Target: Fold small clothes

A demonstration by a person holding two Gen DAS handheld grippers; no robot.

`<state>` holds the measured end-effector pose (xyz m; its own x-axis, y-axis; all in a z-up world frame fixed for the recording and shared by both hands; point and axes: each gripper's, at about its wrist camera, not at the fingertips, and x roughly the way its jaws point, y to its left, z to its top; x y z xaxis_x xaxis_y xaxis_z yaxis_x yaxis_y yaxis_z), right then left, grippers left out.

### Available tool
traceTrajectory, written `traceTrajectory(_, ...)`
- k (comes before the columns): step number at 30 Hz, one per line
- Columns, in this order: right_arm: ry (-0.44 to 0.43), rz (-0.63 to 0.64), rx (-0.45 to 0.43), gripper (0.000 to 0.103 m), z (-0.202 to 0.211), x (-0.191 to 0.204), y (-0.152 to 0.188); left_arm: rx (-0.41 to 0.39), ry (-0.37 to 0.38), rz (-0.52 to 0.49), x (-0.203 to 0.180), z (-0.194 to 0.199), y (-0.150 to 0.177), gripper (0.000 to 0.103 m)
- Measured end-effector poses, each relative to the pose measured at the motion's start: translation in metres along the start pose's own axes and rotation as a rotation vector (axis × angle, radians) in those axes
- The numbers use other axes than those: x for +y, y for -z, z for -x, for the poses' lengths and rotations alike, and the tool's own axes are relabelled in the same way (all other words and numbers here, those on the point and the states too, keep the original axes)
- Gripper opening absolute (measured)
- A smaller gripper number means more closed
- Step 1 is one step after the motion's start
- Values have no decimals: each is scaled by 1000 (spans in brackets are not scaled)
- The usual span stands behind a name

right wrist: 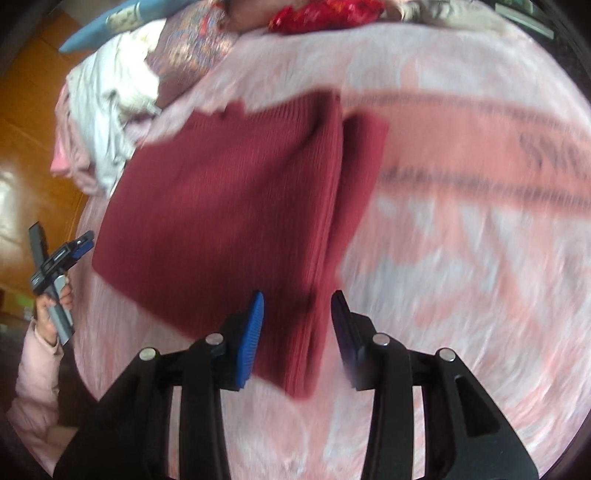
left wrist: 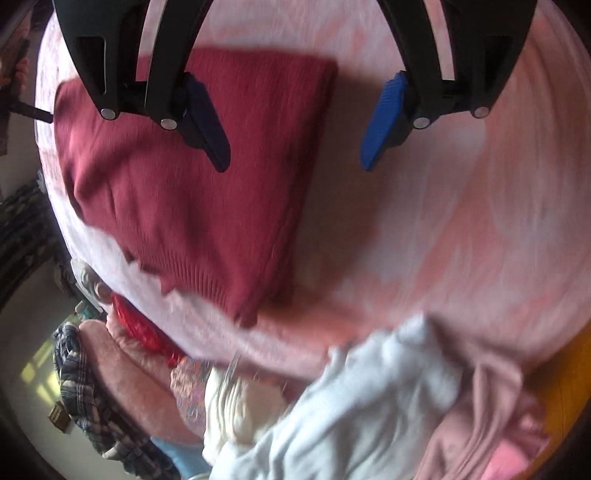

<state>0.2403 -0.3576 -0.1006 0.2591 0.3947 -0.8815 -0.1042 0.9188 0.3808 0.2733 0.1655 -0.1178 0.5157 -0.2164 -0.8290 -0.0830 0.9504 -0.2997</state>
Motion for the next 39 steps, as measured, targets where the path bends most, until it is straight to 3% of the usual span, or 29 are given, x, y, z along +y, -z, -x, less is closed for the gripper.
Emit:
traceTrajectory(4, -44, 7, 25, 36, -15, 4, 11, 75, 31, -32, -14, -6, 12, 74)
traceTrajectory(7, -30, 67, 37, 8, -23, 15, 13, 104, -20, -100, -30, -19, 16, 74)
traceTrajectory(11, -85, 103, 1, 6, 2, 26, 23, 94, -57, -122, -32, -25, 18, 59)
traceTrajectory(13, -125, 123, -30, 5, 25, 29, 30, 97, -37, -107, -27, -21, 17, 55)
traceTrajectory(15, -106, 118, -11, 5, 31, 25, 37, 104, -13, -74, -19, -19, 15, 54)
traceTrajectory(18, -44, 71, 74, 5, -1, 7, 45, 115, -27, -75, -12, -24, 17, 54)
traceTrajectory(22, -85, 28, 109, 9, -23, -8, 48, 116, -35, -98, -13, -26, 21, 57)
traceTrajectory(24, -102, 28, 69, 20, -4, -8, 39, 120, -21, -91, -14, -21, 19, 54)
traceTrajectory(25, -80, 42, 44, 25, 5, -7, 34, 112, -13, -89, -15, -17, 15, 54)
traceTrajectory(29, -21, 42, -34, 26, 20, 1, -10, 49, -26, -103, -27, -11, -12, 56)
traceTrajectory(30, -9, 29, -41, 28, 16, -2, -22, 45, -30, -103, -30, -15, -20, 57)
traceTrajectory(32, 34, -11, -69, 43, 3, -5, -52, 35, -65, -106, -38, -29, -39, 62)
traceTrajectory(33, 56, -25, -78, 45, -4, -6, -63, 30, -89, -109, -39, -36, -46, 62)
traceTrajectory(36, 107, -90, -76, 47, -33, -19, -94, 17, -173, -80, -39, -62, -64, 63)
traceTrajectory(39, 126, -124, -67, 46, -54, -29, -108, 37, -159, -9, -30, -86, -67, 68)
